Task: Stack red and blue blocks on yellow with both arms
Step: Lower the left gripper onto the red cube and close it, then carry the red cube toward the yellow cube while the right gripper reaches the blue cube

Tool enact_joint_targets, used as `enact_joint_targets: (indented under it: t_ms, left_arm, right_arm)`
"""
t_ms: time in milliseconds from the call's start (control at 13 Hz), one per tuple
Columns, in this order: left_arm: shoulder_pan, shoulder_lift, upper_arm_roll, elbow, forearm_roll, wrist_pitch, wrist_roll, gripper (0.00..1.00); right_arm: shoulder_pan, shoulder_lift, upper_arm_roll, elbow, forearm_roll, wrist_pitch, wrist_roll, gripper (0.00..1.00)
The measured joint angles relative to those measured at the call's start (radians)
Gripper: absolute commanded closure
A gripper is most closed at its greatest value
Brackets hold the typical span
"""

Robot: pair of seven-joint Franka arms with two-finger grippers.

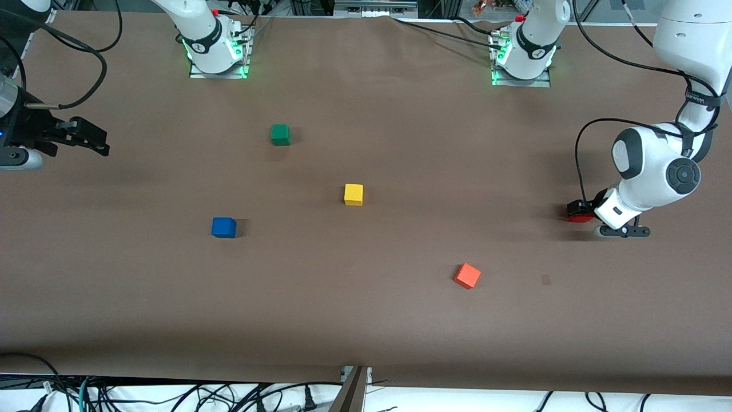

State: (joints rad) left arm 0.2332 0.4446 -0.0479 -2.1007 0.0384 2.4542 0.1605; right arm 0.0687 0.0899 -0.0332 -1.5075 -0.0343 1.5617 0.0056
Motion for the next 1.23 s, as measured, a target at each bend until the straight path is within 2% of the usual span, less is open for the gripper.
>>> enact_joint_targets:
  t_ms: [154, 231, 308, 462, 538, 769, 923, 1077, 1231]
  left_arm:
    - [0.000, -0.004, 0.000, -0.003, 0.000, 0.000, 0.000, 0.66]
    - [0.000, -0.008, 0.000, -0.003, 0.000, -0.001, 0.000, 0.81]
    - [0.000, -0.011, 0.000, -0.003, 0.000, -0.001, 0.001, 0.92]
    - [0.000, -0.025, -0.001, -0.002, 0.000, -0.004, 0.001, 1.00]
    - [0.000, -0.037, -0.007, -0.001, 0.000, -0.007, 0.002, 1.00]
    - [-0.002, -0.091, -0.087, 0.038, 0.000, -0.075, -0.006, 1.00]
    - [-0.005, -0.112, -0.178, 0.108, 0.000, -0.172, -0.070, 1.00]
    - [-0.013, -0.113, -0.290, 0.166, 0.000, -0.219, -0.211, 1.00]
    - [-0.076, -0.108, -0.359, 0.195, 0.000, -0.236, -0.373, 1.00]
  right_arm:
    - [0.000, 0.000, 0.001, 0.000, 0.000, -0.002, -0.002, 0.00]
    - [0.002, 0.002, 0.003, 0.000, 0.000, -0.003, -0.004, 0.00]
    - [0.008, 0.007, 0.004, 0.000, 0.000, -0.004, -0.005, 0.00]
    - [0.022, 0.026, 0.006, -0.002, 0.000, -0.007, -0.005, 0.00]
    - [0.026, 0.038, 0.007, -0.008, 0.000, -0.012, -0.005, 0.00]
    - [0.046, 0.120, 0.008, -0.039, 0.009, 0.012, -0.003, 0.00]
    - [0.058, 0.201, 0.008, -0.082, 0.028, 0.131, 0.002, 0.00]
    - [0.059, 0.250, 0.007, -0.184, 0.065, 0.313, 0.005, 0.00]
    - [0.059, 0.283, 0.007, -0.288, 0.114, 0.481, 0.007, 0.00]
